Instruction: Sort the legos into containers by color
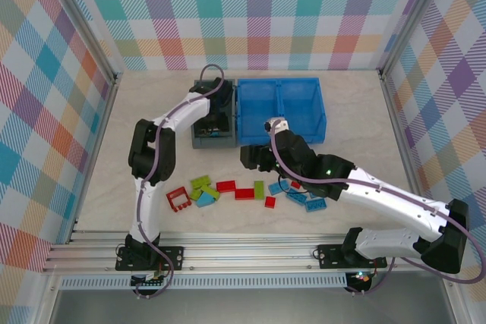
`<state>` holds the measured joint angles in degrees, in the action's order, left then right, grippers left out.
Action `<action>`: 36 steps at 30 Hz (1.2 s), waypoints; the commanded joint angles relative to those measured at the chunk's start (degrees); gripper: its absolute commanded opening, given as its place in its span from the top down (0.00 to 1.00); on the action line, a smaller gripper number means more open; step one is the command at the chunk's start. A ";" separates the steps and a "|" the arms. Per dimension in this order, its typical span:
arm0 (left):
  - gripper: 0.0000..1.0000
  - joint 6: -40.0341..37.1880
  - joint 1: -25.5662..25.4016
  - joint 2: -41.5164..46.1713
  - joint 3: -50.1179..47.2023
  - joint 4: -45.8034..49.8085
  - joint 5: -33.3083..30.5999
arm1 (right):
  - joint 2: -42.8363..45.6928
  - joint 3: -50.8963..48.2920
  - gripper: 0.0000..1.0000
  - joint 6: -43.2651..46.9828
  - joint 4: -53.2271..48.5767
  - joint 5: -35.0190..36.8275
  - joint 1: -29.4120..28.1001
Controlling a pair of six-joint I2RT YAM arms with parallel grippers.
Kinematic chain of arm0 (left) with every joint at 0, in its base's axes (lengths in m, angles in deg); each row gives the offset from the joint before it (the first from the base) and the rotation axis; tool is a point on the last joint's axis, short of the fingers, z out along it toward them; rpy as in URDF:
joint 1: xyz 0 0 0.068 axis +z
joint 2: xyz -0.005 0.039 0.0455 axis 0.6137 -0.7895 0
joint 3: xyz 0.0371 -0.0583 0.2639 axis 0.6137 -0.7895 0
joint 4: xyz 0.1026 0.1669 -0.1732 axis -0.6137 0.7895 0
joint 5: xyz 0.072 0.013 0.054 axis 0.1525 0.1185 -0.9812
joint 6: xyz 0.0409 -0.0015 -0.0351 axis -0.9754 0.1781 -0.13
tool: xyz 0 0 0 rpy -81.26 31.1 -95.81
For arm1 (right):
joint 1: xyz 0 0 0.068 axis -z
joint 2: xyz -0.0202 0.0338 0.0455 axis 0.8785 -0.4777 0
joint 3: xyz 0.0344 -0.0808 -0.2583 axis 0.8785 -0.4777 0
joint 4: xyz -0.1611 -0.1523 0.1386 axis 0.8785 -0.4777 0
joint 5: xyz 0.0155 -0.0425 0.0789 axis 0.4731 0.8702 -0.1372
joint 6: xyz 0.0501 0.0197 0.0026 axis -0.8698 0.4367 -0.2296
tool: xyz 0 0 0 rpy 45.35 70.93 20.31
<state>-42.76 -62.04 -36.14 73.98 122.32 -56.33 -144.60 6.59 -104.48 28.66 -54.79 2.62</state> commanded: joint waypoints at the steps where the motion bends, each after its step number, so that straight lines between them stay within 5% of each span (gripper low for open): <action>1: 0.40 -0.57 0.15 7.16 2.91 1.92 -1.42 | 1.57 -0.40 0.22 0.31 -1.04 -0.26 0.44; 5: 0.40 0.11 -1.55 14.60 2.53 2.56 -3.47 | 2.42 0.83 0.22 1.00 -6.86 0.50 3.54; 9: 0.38 1.32 -5.63 26.54 -6.10 -2.09 -0.92 | 2.02 0.61 0.23 0.07 -17.38 -4.38 13.79; 17: 0.35 12.09 -25.19 45.88 -33.68 -20.13 1.77 | -2.65 -6.75 0.21 7.07 -22.58 -14.70 32.57; 27: 0.35 26.35 -48.53 54.29 -55.13 -41.10 -15.92 | -23.62 0.36 0.18 18.43 -25.65 -9.03 33.51; 36: 0.35 27.30 -53.26 50.24 -52.95 -40.91 -17.96 | -31.34 3.20 0.17 22.36 -25.00 -4.63 33.66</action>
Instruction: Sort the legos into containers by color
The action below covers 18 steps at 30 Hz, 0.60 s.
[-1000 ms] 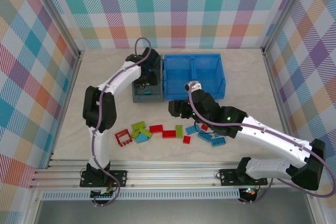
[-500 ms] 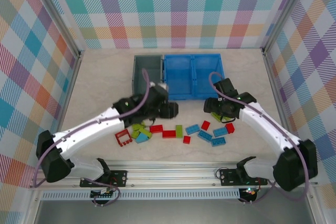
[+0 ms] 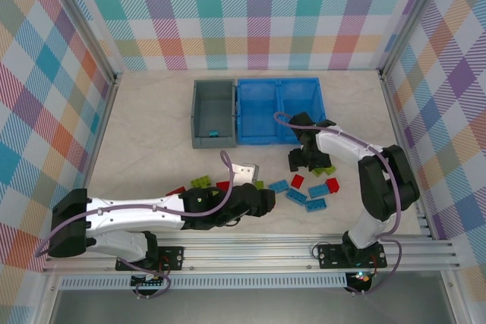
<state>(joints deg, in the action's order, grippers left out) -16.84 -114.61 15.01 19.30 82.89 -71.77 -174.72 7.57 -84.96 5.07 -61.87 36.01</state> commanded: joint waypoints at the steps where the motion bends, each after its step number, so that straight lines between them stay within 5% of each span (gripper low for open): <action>1: 0.35 1.25 -0.77 -1.00 1.97 -1.45 -2.47 | -1.80 2.49 0.17 3.34 -1.45 2.91 0.31; 9: 0.35 0.67 -0.98 -0.88 2.90 -0.35 -2.97 | -5.32 4.46 0.20 6.40 -1.42 5.07 1.92; 18: 0.36 0.63 -1.06 -0.83 3.11 0.25 -3.24 | -7.62 4.79 0.39 6.65 -1.23 1.54 3.48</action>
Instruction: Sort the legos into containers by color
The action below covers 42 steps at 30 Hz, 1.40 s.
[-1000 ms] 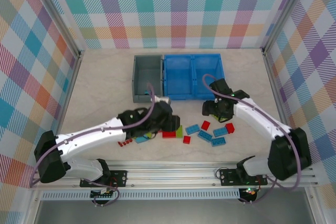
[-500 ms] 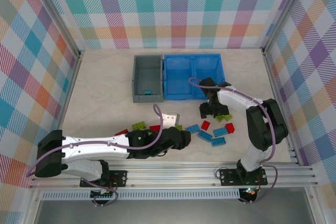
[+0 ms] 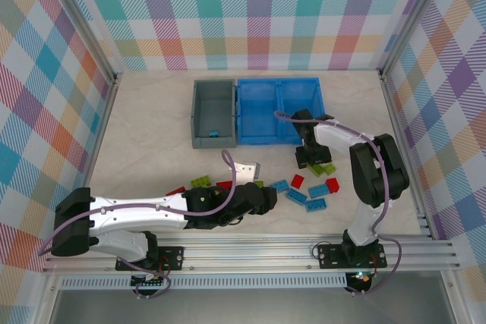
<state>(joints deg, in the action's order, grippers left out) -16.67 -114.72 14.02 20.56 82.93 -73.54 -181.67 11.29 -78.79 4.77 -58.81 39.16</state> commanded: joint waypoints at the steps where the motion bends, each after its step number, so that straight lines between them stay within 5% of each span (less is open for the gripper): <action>1: 0.35 0.39 -1.00 0.07 1.89 0.39 -1.47 | -0.52 0.87 0.40 0.33 -0.77 -1.61 0.33; 15: 0.36 0.74 -0.94 0.69 1.91 0.79 -2.51 | 2.36 -0.76 0.66 -2.04 0.74 -3.36 0.33; 22: 0.35 -1.95 -0.52 1.31 7.67 7.79 -5.55 | 12.11 3.83 0.67 -3.87 -0.64 -5.44 0.06; 31: 0.33 -11.04 5.88 -2.07 17.85 9.30 -1.17 | -1.71 22.57 0.68 -6.35 3.80 -9.12 3.75; 42: 0.33 -20.30 6.90 -26.81 47.43 22.57 -2.36 | -16.87 35.03 0.67 -9.46 0.87 -13.73 6.67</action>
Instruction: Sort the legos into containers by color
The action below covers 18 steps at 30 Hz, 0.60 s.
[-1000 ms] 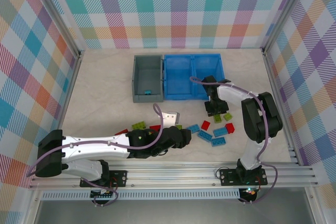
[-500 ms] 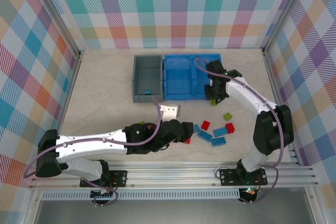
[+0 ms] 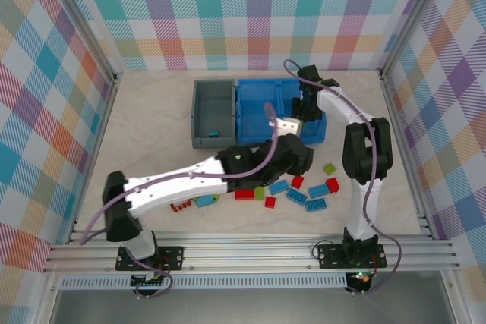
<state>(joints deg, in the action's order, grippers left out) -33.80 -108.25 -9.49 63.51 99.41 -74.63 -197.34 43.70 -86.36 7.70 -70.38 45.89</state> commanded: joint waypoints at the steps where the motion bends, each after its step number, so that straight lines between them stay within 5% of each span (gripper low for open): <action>1: 0.33 -3.19 0.43 -4.77 6.23 6.88 -1.74 | -2.02 3.19 0.66 -2.09 -2.24 -2.50 0.04; 9: 0.33 -1.74 0.41 -5.96 7.90 9.29 -3.59 | -1.77 4.42 0.45 -3.16 -2.79 -3.20 -0.07; 18: 0.30 14.99 4.64 10.28 -11.00 23.02 -6.27 | 20.18 -2.24 0.35 -0.33 -0.11 1.37 -4.63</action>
<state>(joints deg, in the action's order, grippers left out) -27.46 -106.55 -6.50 58.03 113.32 -78.89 -188.01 43.42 -88.22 6.49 -70.42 44.19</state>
